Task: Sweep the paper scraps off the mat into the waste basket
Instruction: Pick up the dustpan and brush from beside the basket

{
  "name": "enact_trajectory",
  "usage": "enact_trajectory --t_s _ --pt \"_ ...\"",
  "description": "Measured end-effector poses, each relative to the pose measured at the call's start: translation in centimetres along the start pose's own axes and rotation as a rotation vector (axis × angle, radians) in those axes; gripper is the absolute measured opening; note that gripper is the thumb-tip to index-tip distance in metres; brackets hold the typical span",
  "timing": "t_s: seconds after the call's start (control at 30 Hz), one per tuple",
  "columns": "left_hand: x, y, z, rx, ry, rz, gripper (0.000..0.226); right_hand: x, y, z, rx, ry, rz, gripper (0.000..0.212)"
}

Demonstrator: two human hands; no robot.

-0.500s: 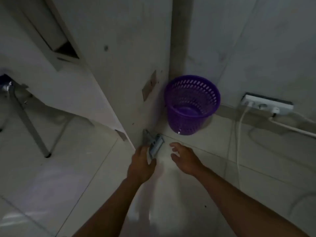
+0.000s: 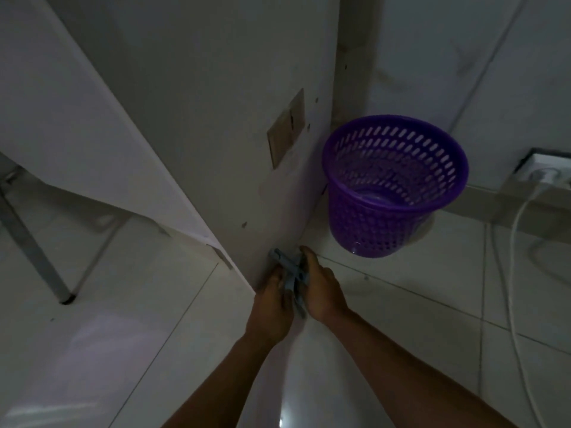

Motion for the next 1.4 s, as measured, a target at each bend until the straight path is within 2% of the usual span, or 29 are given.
enact_trajectory --t_s 0.07,0.13,0.17,0.23,0.33,0.4,0.5,0.73,0.93,1.07,1.13,1.4 --pt "0.0 0.0 0.4 0.063 -0.013 0.002 0.037 0.2 -0.4 -0.1 0.027 -0.014 0.066 0.033" --pt "0.1 -0.2 1.2 0.130 -0.024 -0.016 0.037 0.7 -1.0 -0.6 0.009 -0.054 0.037 0.022" --pt "0.1 -0.2 1.6 0.163 -0.033 -0.037 0.034 1.1 -1.3 -0.7 -0.070 -0.038 0.013 0.024" --pt "0.3 -0.7 3.1 0.217 -0.033 -0.064 0.025 2.1 -2.6 -0.9 -0.161 0.000 -0.021 0.034" --pt "0.5 -1.3 5.2 0.323 -0.019 -0.075 0.015 3.5 -4.3 -1.5 -0.093 -0.108 -0.052 0.049" --pt "0.7 -1.9 6.2 0.396 -0.064 -0.119 0.019 4.3 -5.8 -2.3 -0.091 -0.108 -0.081 0.054" --pt "2.0 -3.9 9.3 0.507 -0.159 -0.122 0.030 5.9 -9.3 -4.8 -0.115 -0.108 -0.069 0.046" --pt "7.5 -14.4 21.8 0.578 -0.201 -0.082 0.018 11.7 -21.1 -16.9 -0.160 -0.061 -0.123 0.048" --pt "14.5 -24.9 33.5 0.416 -0.108 -0.011 0.022 19.6 -32.2 -29.6 -0.088 -0.051 -0.238 0.051" --pt "20.2 -30.4 40.1 0.543 -0.230 -0.055 0.021 25.8 -38.3 -37.2 -0.074 -0.057 -0.267 0.043" --pt "22.8 -33.4 42.6 0.598 -0.254 -0.060 0.027 28.1 -40.5 -40.6 -0.077 -0.059 -0.305 0.044" --pt "30.7 -46.2 46.8 0.746 -0.255 0.018 0.023 32.5 -45.2 -50.5 -0.168 -0.055 -0.292 0.052"
Point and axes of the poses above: each hand's wrist, its own x-axis away from the middle knuckle, its own y-axis out of the palm, z = x × y, the point moved 5 cm from there along -x, towards the middle knuckle, and after that the axes turned 1 degree about -z, right-handed, at the moved point
